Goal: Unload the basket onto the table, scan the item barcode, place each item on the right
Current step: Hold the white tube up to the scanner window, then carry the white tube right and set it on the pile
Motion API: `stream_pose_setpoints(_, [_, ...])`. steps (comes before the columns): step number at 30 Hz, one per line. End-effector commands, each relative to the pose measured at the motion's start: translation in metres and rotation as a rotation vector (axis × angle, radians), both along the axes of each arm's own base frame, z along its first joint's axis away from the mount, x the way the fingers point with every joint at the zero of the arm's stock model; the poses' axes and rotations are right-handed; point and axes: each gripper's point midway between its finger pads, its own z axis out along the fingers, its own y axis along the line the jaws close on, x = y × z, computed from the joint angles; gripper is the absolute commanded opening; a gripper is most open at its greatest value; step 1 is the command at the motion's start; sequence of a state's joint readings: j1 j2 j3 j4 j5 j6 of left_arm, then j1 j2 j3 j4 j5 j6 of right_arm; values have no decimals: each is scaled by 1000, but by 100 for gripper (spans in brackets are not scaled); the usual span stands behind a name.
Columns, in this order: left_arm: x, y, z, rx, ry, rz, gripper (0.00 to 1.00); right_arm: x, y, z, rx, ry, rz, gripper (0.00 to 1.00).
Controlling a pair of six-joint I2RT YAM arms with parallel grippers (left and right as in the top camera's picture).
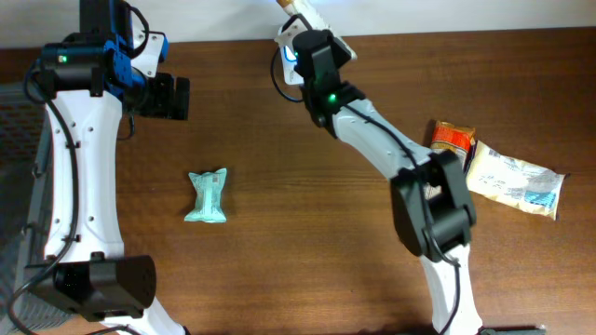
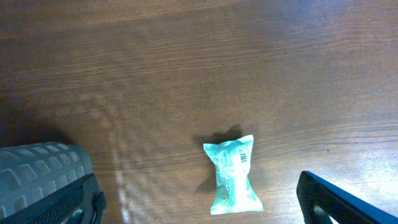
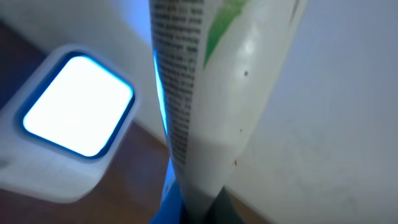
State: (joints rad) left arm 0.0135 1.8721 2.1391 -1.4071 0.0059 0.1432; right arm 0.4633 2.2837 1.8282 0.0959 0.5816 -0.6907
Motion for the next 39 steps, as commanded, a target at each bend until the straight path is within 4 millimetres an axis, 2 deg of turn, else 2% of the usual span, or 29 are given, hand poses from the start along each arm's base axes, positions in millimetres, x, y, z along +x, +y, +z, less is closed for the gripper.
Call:
stream_pose_setpoints(1, [-1, 2, 4, 11, -11, -14, 99, 13, -5, -11, -180, -34, -24, 4])
stream_pose_setpoints(4, [-1, 2, 4, 11, -11, -14, 99, 15, -5, -38, -199, 3, -22, 4])
stream_pose_setpoints(10, [-1, 2, 4, 11, -11, -14, 99, 14, -5, -44, -210, 21, -23, 4])
stream_pose_setpoints(13, [-1, 2, 4, 11, -11, -14, 99, 9, -14, -31, -225, 29, -65, 4])
stream_pose_setpoints(15, [-1, 2, 4, 11, -11, -14, 99, 2, -18, -18, -152, 37, -90, 4])
stream_pose_setpoints(16, [-1, 2, 4, 11, -11, -14, 99, -5, -18, -10, -83, 56, -92, 4])
stream_pose_setpoints(19, [-1, 2, 4, 11, -11, -14, 99, -46, -13, 26, 164, 183, -52, 4])
stream_pose_setpoints(21, [-1, 2, 4, 11, -11, -14, 99, -86, -7, 45, 350, 311, -19, 4])
stream_pose_setpoints(23, [-1, 2, 4, 11, -11, -14, 99, -125, -4, 50, 493, 456, -8, 4])
stream_pose_setpoints(24, [-1, 2, 4, 11, -11, -14, 99, -144, -5, 47, 536, 535, -19, 4])
stream_pose_setpoints(25, [-1, 2, 4, 11, -11, -14, 99, -176, -11, 30, 616, 697, -86, 4])
stream_pose_setpoints(27, [-1, 2, 4, 11, -11, -14, 99, -224, -24, -5, 689, 977, -200, 4])
stream_pose_setpoints(31, [-1, 2, 4, 11, -11, -14, 99, -275, -72, -68, 701, 1190, -525, 4])
stream_pose_setpoints(34, [-1, 2, 4, 11, -11, -14, 99, -298, -98, -104, 696, 1260, -652, 5])
stream_pose_setpoints(35, [0, 2, 4, 11, -11, -14, 99, -304, -104, -112, 694, 1273, -675, 9])
stream_pose_setpoints(36, [-1, 2, 4, 11, -11, -14, 99, -307, -111, -116, 680, 1276, -699, 18])
stream_pose_setpoints(37, [-1, 2, 4, 11, -11, -14, 99, -308, -113, -115, 683, 1280, -706, 31])
stream_pose_setpoints(39, [-1, 2, 4, 11, -11, -14, 99, -310, -115, -114, 705, 1297, -719, 49])
